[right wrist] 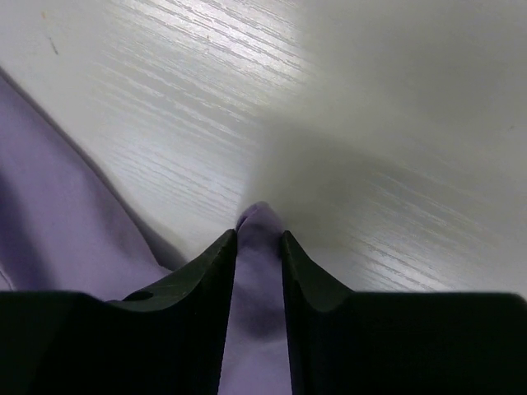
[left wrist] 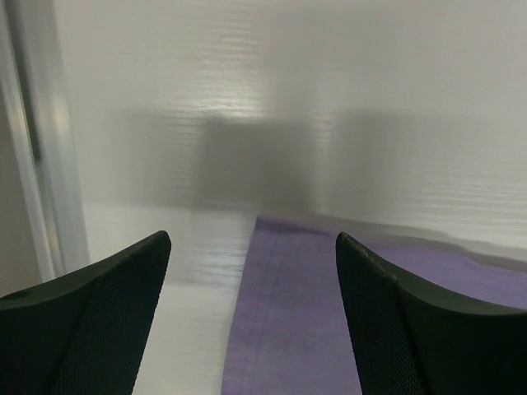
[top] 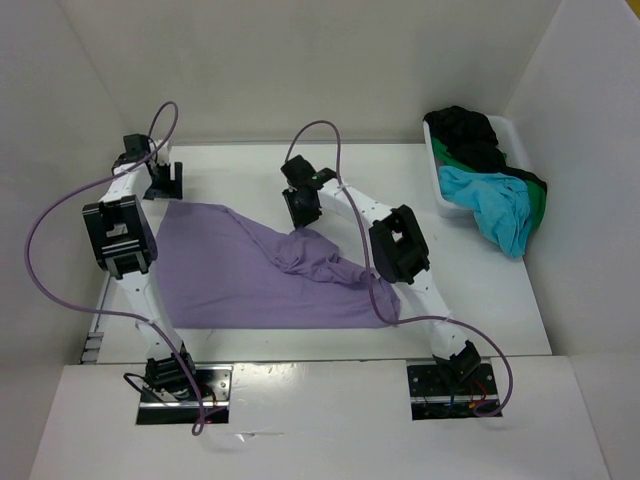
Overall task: Fold and stack the t-shirts
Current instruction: Grap the side of the flattened tshirt furthest away from the robot with both arms
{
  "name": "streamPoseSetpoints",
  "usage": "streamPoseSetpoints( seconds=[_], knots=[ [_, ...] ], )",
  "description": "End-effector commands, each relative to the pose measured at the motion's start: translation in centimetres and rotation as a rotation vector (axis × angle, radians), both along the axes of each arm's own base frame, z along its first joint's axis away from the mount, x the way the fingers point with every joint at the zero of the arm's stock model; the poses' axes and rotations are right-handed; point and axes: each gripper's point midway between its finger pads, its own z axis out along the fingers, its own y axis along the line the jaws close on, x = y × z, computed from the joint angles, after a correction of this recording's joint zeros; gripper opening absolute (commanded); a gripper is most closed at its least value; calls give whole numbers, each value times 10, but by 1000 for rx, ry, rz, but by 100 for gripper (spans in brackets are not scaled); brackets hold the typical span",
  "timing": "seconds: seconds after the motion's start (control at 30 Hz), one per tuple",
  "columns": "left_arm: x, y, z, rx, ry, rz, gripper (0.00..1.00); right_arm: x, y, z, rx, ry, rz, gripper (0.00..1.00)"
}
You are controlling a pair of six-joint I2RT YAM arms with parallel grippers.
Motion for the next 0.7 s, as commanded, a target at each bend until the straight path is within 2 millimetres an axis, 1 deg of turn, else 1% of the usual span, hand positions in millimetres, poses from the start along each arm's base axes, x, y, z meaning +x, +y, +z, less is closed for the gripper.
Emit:
streamPoseSetpoints(
  seconds=[0.0,0.07,0.13,0.17,0.2,0.23,0.27,0.3,0.33,0.37,0.4,0.43,0.47,0.5,0.57,0.6,0.63,0.67],
  knots=[
    [-6,-11,-18,-24,64,-39,88,-5,-7,-4,-42,10,0,33],
    [-13,-11,-26,-24,89,-34,88,-5,-7,-4,-42,10,0,28],
    [-13,-15,-29,-40,84,-44,88,-1,-12,-4,-45,7,-1,22],
    [-15,-20,-33,-44,96,-54,88,-1,-11,1,-40,0,-1,15],
    [-15,-23,-37,-57,102,-60,88,3,-16,1,-32,6,-10,12],
    [-14,-29,-37,-56,102,-72,86,6,-20,1,-32,6,-19,8],
    [-14,-29,-37,-56,102,-72,74,7,-19,7,-26,-2,-19,3],
    [-12,-34,-37,-56,102,-83,66,13,-23,16,-14,-18,-32,2],
    [-12,-39,-42,-53,112,-100,57,18,-28,16,-14,-18,-44,0],
    [-12,-38,-42,-48,112,-108,49,25,-27,32,-1,-60,-53,0],
    [-12,-38,-42,-48,112,-108,28,33,-32,38,0,-78,-71,0],
    [-11,-43,-42,-48,113,-117,19,48,-38,53,10,-121,-99,0],
    [-11,-43,-42,-48,113,-117,4,62,-45,76,30,-168,-128,0],
    [-9,-41,-41,-36,107,-111,0,69,-50,85,39,-182,-141,0],
    [-7,-36,-27,-4,82,-111,0,84,-63,103,52,-221,-177,0],
    [-7,-34,-24,8,71,-106,0,91,-70,116,67,-246,-193,0],
    [-3,-31,-10,31,41,-109,0,100,-76,130,85,-276,-211,0],
    [-7,-28,-8,52,48,-109,0,110,-94,140,92,-295,-245,0]
  ],
)
